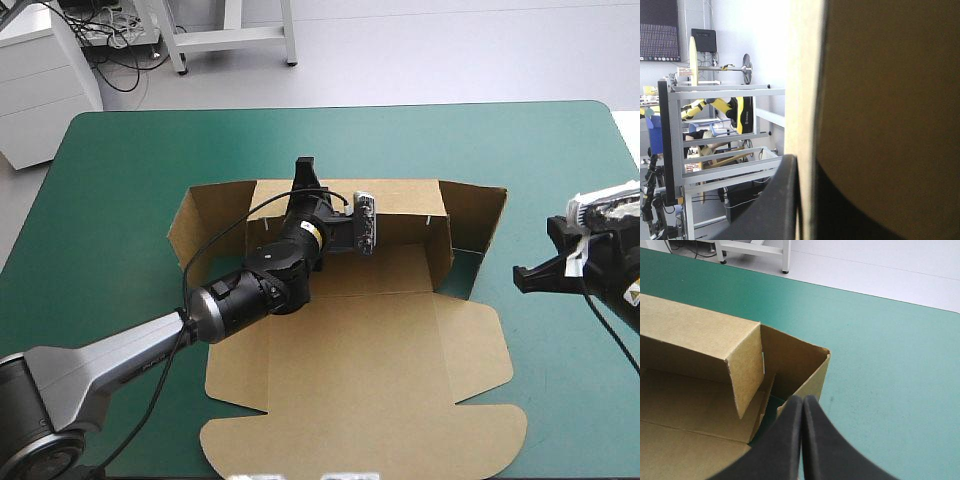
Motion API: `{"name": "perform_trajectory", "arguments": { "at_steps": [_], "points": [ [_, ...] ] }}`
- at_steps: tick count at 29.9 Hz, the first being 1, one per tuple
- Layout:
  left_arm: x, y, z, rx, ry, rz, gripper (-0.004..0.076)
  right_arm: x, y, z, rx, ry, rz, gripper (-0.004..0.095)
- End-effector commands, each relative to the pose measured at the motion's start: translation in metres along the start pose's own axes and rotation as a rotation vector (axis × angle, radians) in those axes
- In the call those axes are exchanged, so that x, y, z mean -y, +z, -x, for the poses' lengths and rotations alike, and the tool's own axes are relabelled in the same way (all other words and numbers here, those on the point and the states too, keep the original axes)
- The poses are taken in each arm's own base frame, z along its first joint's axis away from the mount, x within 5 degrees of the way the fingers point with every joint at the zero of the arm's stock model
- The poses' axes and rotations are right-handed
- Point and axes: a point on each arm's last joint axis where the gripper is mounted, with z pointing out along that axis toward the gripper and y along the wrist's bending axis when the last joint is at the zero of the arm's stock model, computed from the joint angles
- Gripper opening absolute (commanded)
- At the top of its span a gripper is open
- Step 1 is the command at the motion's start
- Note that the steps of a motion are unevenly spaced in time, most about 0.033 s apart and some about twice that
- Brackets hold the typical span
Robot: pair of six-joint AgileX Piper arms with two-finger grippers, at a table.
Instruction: Fold the box
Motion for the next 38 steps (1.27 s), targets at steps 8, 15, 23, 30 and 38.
{"name": "perform_trajectory", "arguments": {
  "at_steps": [8, 15, 23, 30, 38],
  "points": [
    [0.000, -0.007, 0.000, 0.011, -0.101, -0.042, -0.0032, 0.013, 0.027, 0.054, 0.063, -0.001, -0.070, 0.0430],
    [0.001, -0.007, 0.001, 0.026, -0.150, -0.054, -0.0032, 0.017, 0.071, 0.078, 0.022, 0.060, -0.068, 0.0489],
    [0.001, -0.007, 0.000, 0.010, -0.156, -0.058, -0.0032, 0.020, 0.135, 0.088, -0.078, 0.099, -0.062, 0.0489],
    [0.001, -0.007, -0.001, 0.002, -0.158, -0.058, -0.0032, 0.036, 0.179, 0.087, -0.199, 0.171, -0.055, 0.0489],
    [0.002, -0.007, -0.001, 0.001, -0.161, -0.061, -0.0032, 0.056, 0.213, 0.063, -0.390, 0.240, 0.027, 0.0495]
  ]
}}
